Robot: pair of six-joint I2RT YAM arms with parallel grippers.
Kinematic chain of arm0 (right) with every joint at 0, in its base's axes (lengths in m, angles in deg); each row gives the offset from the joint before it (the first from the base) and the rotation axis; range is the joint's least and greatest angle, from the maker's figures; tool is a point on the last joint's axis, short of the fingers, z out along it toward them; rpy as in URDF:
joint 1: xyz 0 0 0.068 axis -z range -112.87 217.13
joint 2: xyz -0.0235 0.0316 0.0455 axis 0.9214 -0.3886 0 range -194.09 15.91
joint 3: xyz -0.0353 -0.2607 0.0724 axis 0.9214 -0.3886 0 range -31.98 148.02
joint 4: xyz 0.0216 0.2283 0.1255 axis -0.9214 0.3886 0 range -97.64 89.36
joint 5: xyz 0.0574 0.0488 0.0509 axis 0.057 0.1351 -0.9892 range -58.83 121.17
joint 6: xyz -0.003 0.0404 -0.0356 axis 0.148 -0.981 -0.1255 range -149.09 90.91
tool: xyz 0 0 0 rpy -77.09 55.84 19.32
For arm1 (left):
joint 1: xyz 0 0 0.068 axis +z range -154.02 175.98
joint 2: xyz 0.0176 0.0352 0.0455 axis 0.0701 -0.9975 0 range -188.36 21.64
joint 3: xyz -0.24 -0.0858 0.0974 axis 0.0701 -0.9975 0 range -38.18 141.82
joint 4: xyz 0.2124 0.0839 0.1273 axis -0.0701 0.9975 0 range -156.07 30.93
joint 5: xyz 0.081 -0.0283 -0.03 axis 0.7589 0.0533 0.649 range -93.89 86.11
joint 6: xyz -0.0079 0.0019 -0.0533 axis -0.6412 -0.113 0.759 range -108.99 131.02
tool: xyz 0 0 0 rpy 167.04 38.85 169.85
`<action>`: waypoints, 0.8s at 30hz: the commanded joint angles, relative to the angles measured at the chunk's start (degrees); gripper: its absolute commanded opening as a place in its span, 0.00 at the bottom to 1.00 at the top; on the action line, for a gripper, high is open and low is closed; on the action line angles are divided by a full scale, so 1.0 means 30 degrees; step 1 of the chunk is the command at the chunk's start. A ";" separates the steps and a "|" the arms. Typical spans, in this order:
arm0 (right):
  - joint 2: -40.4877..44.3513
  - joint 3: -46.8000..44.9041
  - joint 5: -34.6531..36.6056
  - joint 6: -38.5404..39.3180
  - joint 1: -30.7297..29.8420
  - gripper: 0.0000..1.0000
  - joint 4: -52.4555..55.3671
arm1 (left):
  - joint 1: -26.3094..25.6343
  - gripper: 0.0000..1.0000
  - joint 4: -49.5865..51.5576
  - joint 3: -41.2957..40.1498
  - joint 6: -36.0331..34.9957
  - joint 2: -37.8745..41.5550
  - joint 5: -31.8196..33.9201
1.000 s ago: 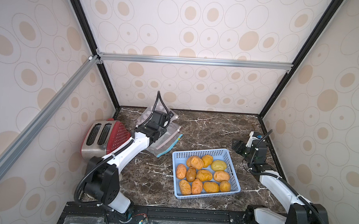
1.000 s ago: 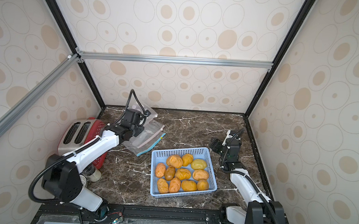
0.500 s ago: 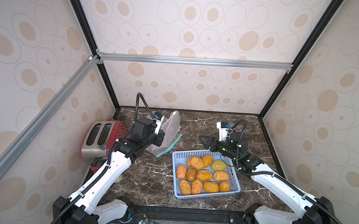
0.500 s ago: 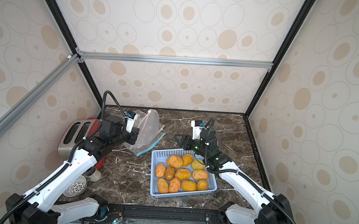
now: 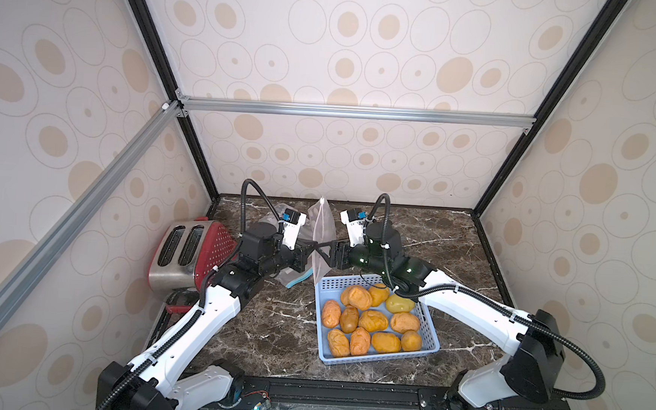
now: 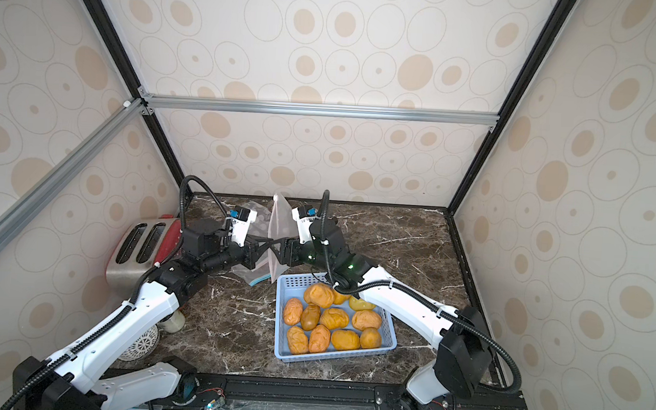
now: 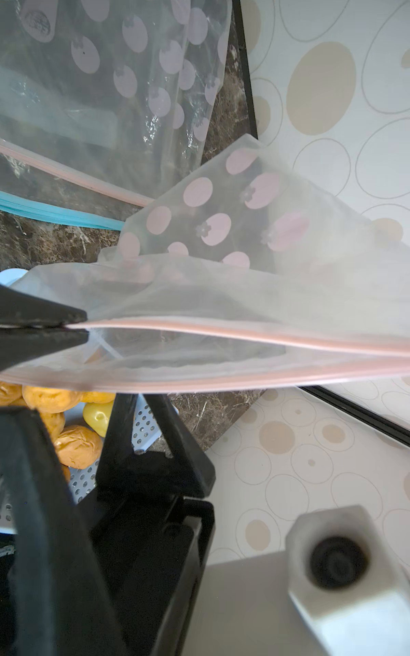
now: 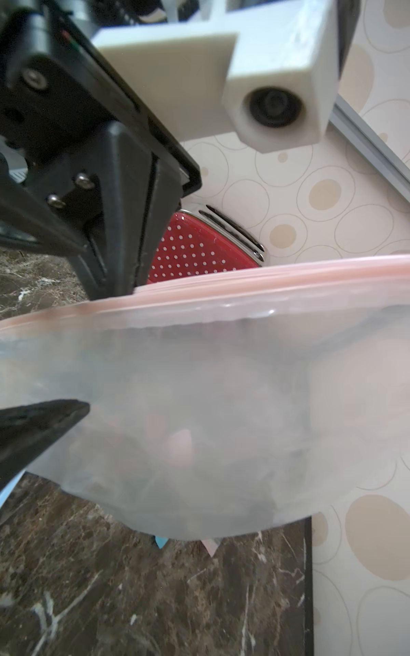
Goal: Put the potatoes into a zipper bag and zip it
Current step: Open the zipper of the food storage bag at the center of the board.
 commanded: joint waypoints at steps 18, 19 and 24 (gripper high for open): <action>-0.2138 0.2602 0.1199 0.1859 -0.0121 0.00 0.0977 | -0.0089 0.29 -0.1104 -0.0834 0.1042 0.0468 0.2999; -0.2235 0.2594 0.0762 0.1428 -0.0132 0.00 0.0764 | -0.0103 0.34 -0.1703 -0.1276 0.1327 0.0541 0.3236; -0.2677 0.2246 -0.0311 -0.0291 -0.0130 0.00 -0.0068 | -0.0105 0.38 -0.4293 -0.3000 0.2938 0.0702 0.3454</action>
